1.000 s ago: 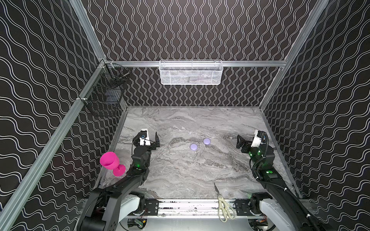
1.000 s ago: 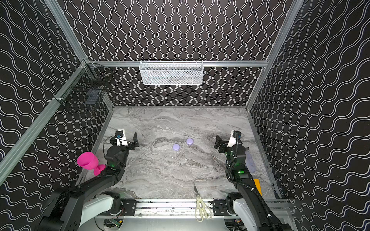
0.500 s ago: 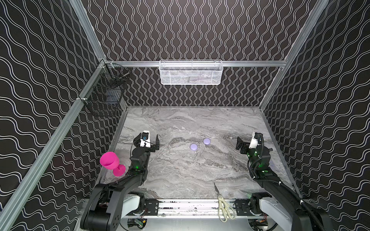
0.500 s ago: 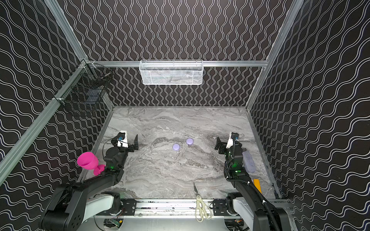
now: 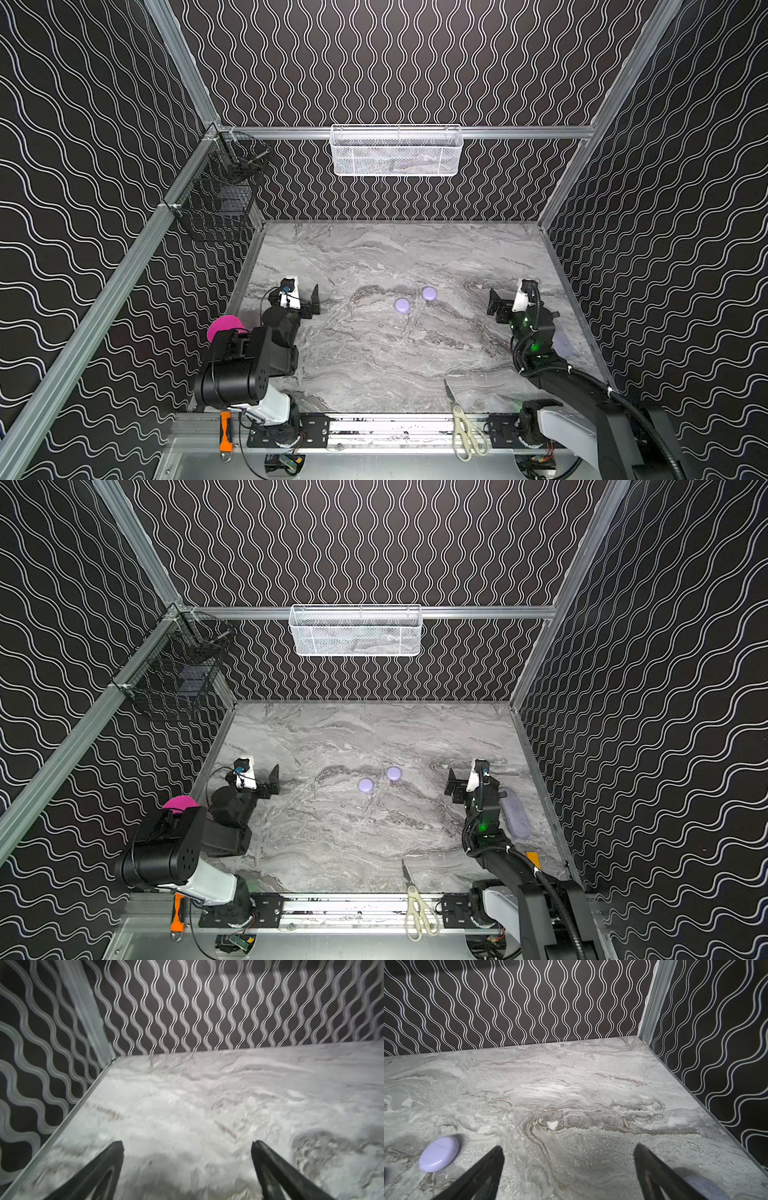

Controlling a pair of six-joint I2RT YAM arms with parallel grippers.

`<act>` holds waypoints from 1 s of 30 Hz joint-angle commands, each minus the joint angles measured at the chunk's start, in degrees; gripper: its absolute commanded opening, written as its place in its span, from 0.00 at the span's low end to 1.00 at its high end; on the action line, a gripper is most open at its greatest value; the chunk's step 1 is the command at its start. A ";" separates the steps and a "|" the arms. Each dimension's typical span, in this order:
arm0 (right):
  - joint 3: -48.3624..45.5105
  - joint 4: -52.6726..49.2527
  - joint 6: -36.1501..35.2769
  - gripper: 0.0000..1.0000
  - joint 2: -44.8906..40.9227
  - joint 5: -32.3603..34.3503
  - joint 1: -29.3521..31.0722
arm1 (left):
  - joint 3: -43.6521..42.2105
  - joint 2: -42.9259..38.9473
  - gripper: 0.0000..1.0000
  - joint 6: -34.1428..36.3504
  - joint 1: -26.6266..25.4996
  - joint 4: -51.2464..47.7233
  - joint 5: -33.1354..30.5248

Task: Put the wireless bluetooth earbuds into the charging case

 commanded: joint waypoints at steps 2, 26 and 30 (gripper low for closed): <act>0.29 7.58 -1.33 0.99 3.30 -2.45 -1.11 | 3.60 -0.63 0.99 -0.03 0.06 -4.82 6.00; 2.04 24.83 -3.31 0.99 22.27 -11.48 -7.50 | 7.99 -1.75 0.99 2.60 -4.36 -15.27 -3.75; 1.95 27.27 -3.00 0.99 24.42 -11.12 -7.59 | 7.74 -1.85 0.99 2.51 -4.36 -14.80 -3.61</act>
